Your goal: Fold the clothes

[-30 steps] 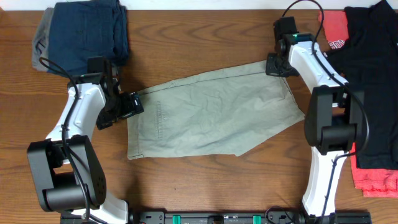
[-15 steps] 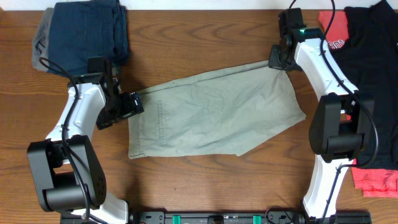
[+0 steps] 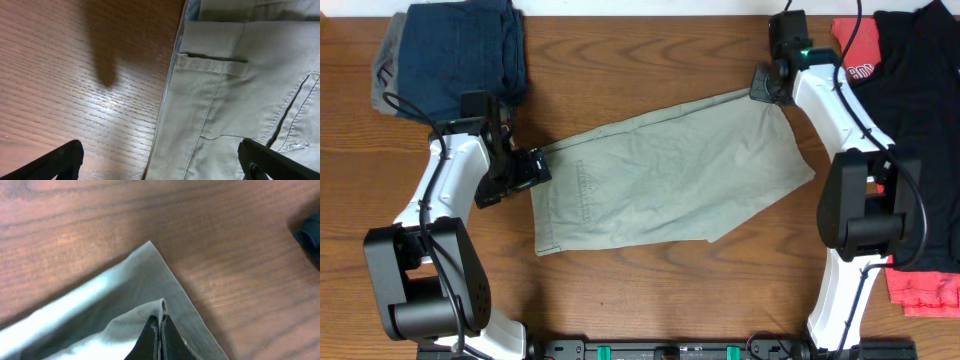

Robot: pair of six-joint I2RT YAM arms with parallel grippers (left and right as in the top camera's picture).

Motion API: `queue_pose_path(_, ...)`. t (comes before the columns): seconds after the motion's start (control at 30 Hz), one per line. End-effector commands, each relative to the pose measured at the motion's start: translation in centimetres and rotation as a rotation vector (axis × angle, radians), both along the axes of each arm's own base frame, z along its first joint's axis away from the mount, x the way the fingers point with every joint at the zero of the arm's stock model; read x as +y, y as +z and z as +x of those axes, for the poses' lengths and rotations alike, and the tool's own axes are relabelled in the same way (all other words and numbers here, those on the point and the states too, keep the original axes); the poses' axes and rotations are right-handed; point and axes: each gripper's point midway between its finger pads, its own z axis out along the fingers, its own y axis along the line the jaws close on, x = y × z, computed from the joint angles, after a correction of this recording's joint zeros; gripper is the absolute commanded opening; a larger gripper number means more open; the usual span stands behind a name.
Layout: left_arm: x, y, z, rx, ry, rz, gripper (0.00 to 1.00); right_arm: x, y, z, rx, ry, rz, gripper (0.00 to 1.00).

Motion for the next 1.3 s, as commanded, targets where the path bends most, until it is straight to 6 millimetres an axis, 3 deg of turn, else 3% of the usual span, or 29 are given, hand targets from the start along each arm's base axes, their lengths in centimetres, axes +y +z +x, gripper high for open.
queue_pose_path(0.0,0.0,-0.1,-0.2,0.007,0.011,0.000,1.00,-1.0,-0.1,-0.2,-0.027,-0.030,-0.019,0.01)
queue_pose_path(0.1,0.0,-0.1,-0.2,0.007,0.011,0.000,1.00,-0.9,-0.8,0.2,-0.054,-0.030,-0.017,0.02)
queue_pose_path(0.17,0.0,-0.1,-0.2,0.007,0.011,0.000,1.00,-0.9,-1.0,0.5,-0.072,-0.021,-0.020,0.11)
queue_pose_path(0.2,0.0,-0.1,-0.2,0.007,0.011,0.000,1.00,-0.9,-1.0,0.6,-0.077,-0.011,-0.028,0.20)
queue_pose_path(0.3,0.0,-0.1,-0.2,0.007,0.011,0.000,1.00,-1.2,-0.7,0.8,-0.083,0.023,-0.065,0.71)
queue_pose_path(0.33,0.0,-0.1,-0.2,0.007,0.011,0.000,1.00,-1.3,-0.3,0.8,-0.076,0.044,-0.083,0.74)
queue_pose_path(0.47,0.0,-0.1,-0.2,0.007,0.011,0.000,1.00,-2.6,2.2,0.3,-0.034,0.032,-0.150,0.76)
queue_pose_path(0.53,0.0,-0.1,-0.2,0.007,0.012,0.000,1.00,-2.5,3.9,0.1,-0.026,0.034,-0.143,0.83)
queue_pose_path(0.6,0.0,-0.1,-0.2,0.007,0.012,0.000,1.00,-1.7,5.3,-0.1,-0.021,0.058,-0.099,0.82)
queue_pose_path(0.63,0.0,-0.1,-0.2,0.007,0.012,0.000,1.00,-0.8,5.9,-0.2,-0.019,0.084,-0.054,0.79)
queue_pose_path(0.7,0.0,-0.1,-0.2,0.007,0.011,0.000,1.00,1.6,6.4,-0.6,-0.005,0.180,0.043,0.62)
queue_pose_path(0.8,0.0,-0.1,-0.2,0.007,0.012,0.000,1.00,5.4,5.8,-2.3,0.052,0.315,0.202,0.44)
queue_pose_path(0.9,0.0,-0.1,-0.2,0.007,0.012,0.000,1.00,6.2,4.0,-4.2,0.138,0.328,0.233,0.37)
queue_pose_path(1.1,0.0,-0.1,-0.2,0.007,0.012,0.000,1.00,5.7,0.2,-6.9,0.254,0.307,0.200,0.61)
queue_pose_path(1.27,0.0,-0.1,-0.2,0.008,0.012,0.000,1.00,1.8,-1.3,-6.2,0.231,0.197,0.034,0.65)
